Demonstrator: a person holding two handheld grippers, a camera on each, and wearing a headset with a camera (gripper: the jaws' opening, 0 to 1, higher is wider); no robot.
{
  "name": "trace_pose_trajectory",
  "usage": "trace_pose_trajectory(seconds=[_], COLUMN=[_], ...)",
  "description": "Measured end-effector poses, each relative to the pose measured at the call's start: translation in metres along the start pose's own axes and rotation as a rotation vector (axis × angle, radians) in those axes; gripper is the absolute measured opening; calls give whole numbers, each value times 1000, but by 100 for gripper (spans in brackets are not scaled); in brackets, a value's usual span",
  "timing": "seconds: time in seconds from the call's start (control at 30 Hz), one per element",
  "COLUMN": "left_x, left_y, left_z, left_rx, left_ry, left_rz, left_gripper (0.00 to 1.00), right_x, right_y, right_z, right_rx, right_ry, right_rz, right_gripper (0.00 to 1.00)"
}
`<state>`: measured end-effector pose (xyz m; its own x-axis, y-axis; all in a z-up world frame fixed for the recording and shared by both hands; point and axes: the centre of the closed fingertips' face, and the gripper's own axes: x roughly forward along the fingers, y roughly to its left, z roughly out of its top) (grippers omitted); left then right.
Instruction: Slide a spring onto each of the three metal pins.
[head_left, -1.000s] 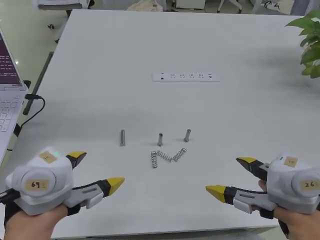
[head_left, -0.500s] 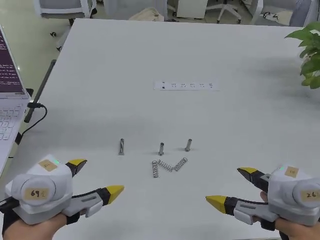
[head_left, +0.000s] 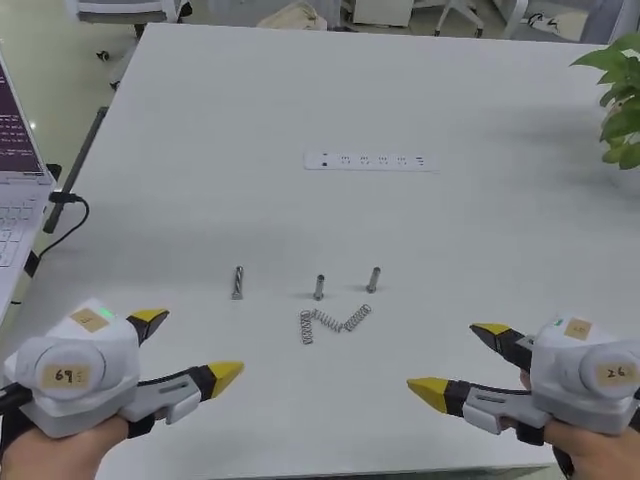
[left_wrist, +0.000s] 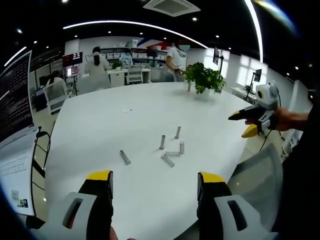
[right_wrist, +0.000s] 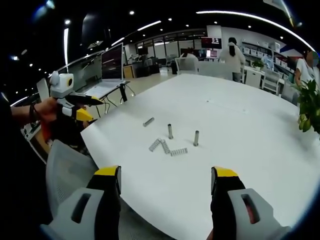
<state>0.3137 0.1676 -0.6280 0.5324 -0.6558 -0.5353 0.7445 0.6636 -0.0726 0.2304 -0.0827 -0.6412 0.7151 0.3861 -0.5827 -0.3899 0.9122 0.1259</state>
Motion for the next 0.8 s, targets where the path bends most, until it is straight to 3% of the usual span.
trace_pose_trajectory(seconds=[0.43,0.8], left_x=[6,15], left_y=[2,12], left_z=[1,2], left_rx=[-16,-22], left_ry=[3,19], left_rz=[12,25], left_gripper=[65,64], right_x=[0,4], right_y=[-4,-10], right_z=[-4,-5], right_rx=[3,13], right_ry=[22,29], right_rz=[24,33], right_gripper=[70,70])
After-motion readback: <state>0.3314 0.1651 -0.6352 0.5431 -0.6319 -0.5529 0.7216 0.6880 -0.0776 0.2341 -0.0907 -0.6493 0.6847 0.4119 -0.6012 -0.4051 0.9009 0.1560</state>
